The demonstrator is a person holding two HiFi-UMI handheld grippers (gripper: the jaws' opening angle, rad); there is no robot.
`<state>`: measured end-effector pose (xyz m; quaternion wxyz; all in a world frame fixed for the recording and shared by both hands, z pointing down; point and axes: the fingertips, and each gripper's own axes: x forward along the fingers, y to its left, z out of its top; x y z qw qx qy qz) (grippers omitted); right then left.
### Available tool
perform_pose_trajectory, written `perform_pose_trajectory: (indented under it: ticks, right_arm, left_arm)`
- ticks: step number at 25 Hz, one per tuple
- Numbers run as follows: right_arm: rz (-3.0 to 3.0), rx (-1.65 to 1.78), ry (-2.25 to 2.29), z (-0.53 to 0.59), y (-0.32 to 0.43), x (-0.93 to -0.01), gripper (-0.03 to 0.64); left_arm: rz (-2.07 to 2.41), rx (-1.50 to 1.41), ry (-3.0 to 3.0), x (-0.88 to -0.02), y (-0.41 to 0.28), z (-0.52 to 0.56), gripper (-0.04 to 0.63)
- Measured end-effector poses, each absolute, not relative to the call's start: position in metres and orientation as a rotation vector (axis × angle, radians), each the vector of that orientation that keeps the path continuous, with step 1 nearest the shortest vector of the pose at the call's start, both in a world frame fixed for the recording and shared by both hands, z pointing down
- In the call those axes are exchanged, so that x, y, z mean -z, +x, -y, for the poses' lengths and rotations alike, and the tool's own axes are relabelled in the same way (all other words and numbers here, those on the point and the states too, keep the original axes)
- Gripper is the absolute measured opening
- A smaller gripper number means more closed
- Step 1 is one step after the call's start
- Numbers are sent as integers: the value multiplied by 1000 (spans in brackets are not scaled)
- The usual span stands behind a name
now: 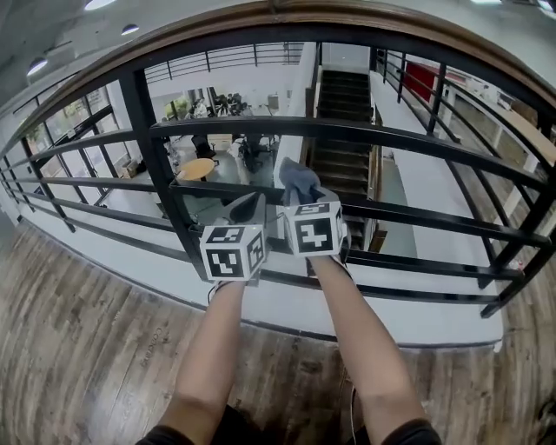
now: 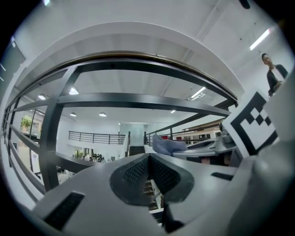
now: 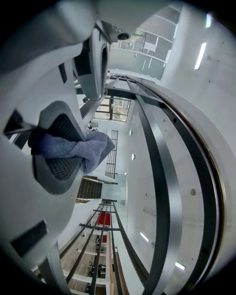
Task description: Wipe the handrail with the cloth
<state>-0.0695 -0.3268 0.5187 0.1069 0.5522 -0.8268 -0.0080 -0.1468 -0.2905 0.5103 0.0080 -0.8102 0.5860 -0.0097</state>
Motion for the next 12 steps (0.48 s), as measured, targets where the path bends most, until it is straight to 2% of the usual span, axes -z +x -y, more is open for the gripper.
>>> perform_pose_trajectory:
  ticks: [6, 12]
  right_arm:
    - [2392, 9, 1695, 321, -2, -519, 80]
    - [2311, 10, 1767, 309, 104, -511, 80]
  left_arm:
    - [-1767, 33, -2582, -508, -98, 297, 2]
    - [-1640, 17, -2658, -496, 3, 293, 2]
